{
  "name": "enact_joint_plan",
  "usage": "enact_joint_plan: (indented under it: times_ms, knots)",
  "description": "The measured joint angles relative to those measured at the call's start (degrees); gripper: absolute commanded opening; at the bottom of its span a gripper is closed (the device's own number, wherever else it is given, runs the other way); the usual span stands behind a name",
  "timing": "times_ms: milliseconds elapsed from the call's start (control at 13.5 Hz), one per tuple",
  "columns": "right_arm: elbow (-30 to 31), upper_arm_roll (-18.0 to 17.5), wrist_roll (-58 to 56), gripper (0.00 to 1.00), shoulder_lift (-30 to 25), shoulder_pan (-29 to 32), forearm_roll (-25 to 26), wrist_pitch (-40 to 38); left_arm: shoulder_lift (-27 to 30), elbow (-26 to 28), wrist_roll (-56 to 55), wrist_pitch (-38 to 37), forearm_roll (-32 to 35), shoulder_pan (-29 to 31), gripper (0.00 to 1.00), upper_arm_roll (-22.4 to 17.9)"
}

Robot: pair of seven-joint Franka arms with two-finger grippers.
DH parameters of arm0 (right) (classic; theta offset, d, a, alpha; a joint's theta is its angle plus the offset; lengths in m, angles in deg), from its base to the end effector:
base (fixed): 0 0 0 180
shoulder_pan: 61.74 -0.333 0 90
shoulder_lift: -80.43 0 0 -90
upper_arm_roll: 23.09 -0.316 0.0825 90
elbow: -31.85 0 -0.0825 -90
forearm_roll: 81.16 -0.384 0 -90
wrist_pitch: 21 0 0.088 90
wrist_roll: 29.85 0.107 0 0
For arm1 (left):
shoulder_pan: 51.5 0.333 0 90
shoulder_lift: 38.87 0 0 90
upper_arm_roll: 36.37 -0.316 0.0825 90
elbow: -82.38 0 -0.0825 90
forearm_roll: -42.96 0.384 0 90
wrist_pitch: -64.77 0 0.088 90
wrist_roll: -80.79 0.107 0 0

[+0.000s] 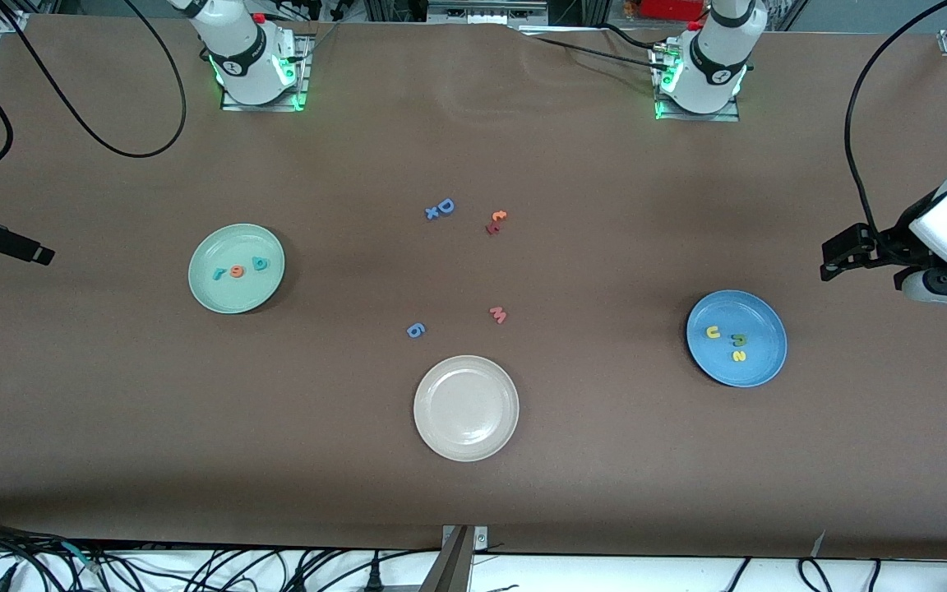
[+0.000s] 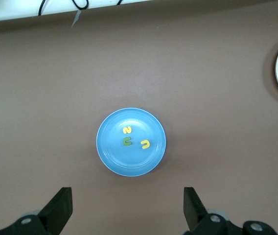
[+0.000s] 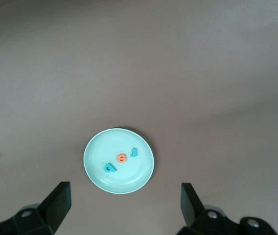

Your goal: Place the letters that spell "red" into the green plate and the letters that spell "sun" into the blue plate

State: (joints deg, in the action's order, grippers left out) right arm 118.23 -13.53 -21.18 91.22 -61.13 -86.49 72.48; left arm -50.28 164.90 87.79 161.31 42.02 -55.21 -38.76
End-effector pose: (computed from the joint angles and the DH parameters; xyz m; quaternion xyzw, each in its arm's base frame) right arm 0.6054 -0.0903 0.5511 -0.9850 0.1668 0.0305 0.0311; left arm 0.6246 -0.0185 0.5796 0.9971 -0.0723 0.0230 0.0029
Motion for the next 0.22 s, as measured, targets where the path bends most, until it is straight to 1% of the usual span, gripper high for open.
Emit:
enact_joint_plan:
  times_ms: [222]
  knots:
    - [-0.05, 0.0, -0.03, 0.99, 0.0, 0.0, -0.03, 0.0, 0.08, -0.17, 1.11, -0.12, 0.0, 0.0, 1.0, -0.07]
